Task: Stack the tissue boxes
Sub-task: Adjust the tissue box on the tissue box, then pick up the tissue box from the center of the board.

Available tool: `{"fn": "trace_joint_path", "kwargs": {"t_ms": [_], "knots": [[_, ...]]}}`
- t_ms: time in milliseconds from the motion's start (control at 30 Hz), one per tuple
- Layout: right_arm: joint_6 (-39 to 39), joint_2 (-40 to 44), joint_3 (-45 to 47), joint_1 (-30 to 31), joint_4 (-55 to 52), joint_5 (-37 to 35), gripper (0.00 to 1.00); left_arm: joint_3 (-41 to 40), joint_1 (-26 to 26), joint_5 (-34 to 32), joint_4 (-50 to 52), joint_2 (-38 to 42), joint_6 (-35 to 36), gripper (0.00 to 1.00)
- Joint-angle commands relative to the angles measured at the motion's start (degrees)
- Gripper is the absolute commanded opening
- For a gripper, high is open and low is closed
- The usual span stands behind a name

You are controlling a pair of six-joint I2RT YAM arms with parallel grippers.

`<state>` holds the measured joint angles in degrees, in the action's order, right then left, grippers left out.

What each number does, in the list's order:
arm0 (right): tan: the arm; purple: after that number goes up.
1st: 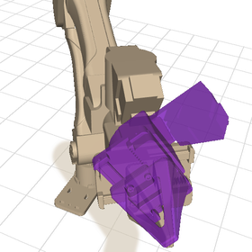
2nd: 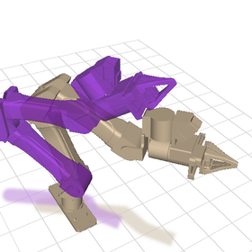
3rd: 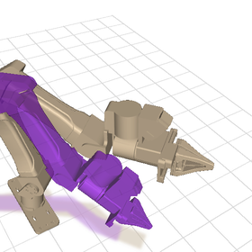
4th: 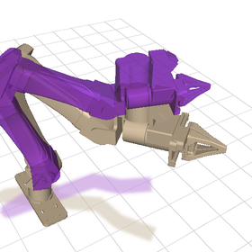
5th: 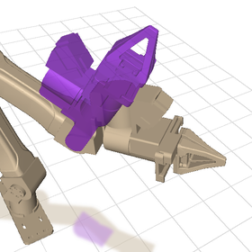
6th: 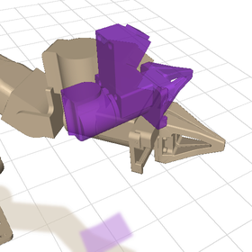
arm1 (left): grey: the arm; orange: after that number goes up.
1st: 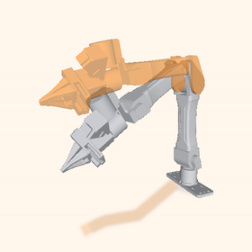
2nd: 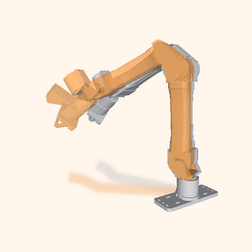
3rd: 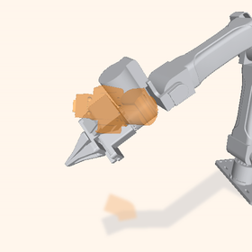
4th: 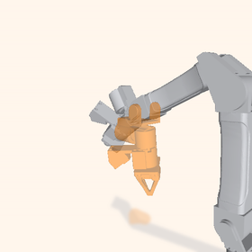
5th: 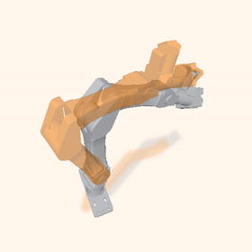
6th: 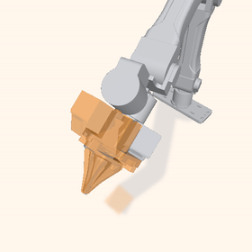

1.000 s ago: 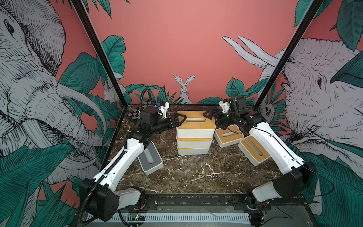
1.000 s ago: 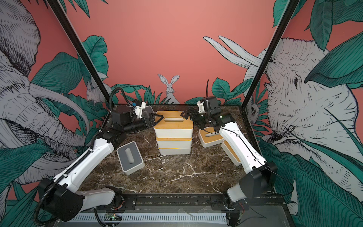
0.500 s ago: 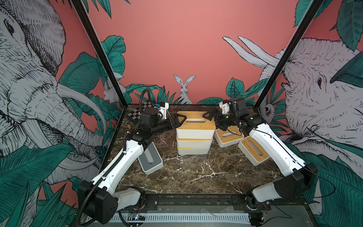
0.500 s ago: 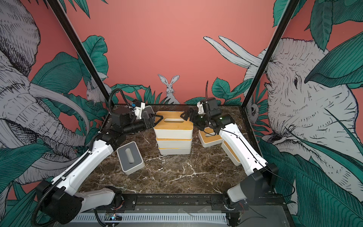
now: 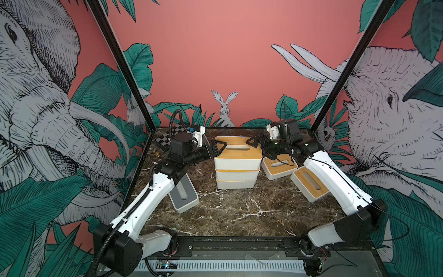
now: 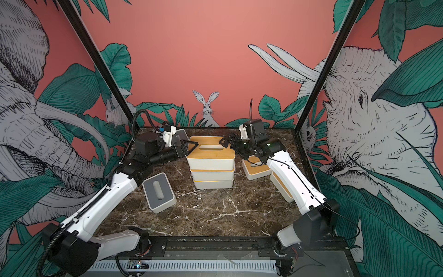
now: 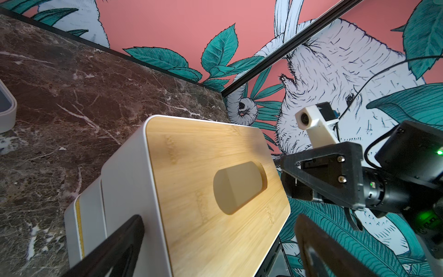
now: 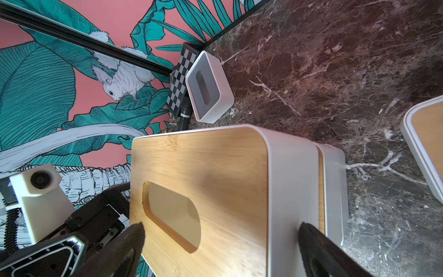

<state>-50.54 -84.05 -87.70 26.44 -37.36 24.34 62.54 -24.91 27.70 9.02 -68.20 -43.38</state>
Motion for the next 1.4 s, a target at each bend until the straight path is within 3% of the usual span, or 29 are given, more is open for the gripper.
{"fn": "trace_joint_path", "kwargs": {"t_ms": [0,133,300,433,633,800,833,967,1167,1367], "knots": [[1.9,0.23,-2.84,0.44,-1.77,-1.27,0.99,1.65,-0.59,-1.07,2.84,2.11,2.07,0.99],[3.32,2.01,-3.44,-1.26,-3.74,-4.6,0.99,3.96,1.01,-4.01,9.54,4.47,4.93,1.0],[5.52,4.64,-3.53,-2.79,-6.52,-7.56,0.99,1.83,8.17,-6.04,18.74,12.1,6.66,0.99],[7.72,6.68,-3.06,-2.99,-9.74,-11.32,0.99,2.58,12.67,-15.44,35.85,17.29,11.27,1.0],[7.54,13.81,4.74,-4.53,-8.13,-14.46,0.99,1.54,18.33,-26.56,54.32,17.38,10.67,0.99],[9.06,22.9,13.16,-4.53,-3.99,-14.96,0.99,-5.53,24.56,-25.22,52.54,16.25,8.07,0.99],[9.12,24.43,15.62,-4.47,-3.38,-15.09,0.99,-7.43,25.09,-24.77,51.32,15.45,7.41,0.95],[9.34,28.87,20.26,-4.48,-1.63,-15.44,0.99,-12.23,25.86,-26.72,47.41,12.53,4.9,0.85],[8.39,30.57,26.66,-4.48,3.76,-10.18,0.99,-17.09,26.06,-30.06,41.26,8.37,2.78,0.81],[7.49,32.36,30.38,-4.48,8.07,-7.99,0.99,-19.87,26.28,-28.75,33.89,4.68,2.25,0.8]]}}
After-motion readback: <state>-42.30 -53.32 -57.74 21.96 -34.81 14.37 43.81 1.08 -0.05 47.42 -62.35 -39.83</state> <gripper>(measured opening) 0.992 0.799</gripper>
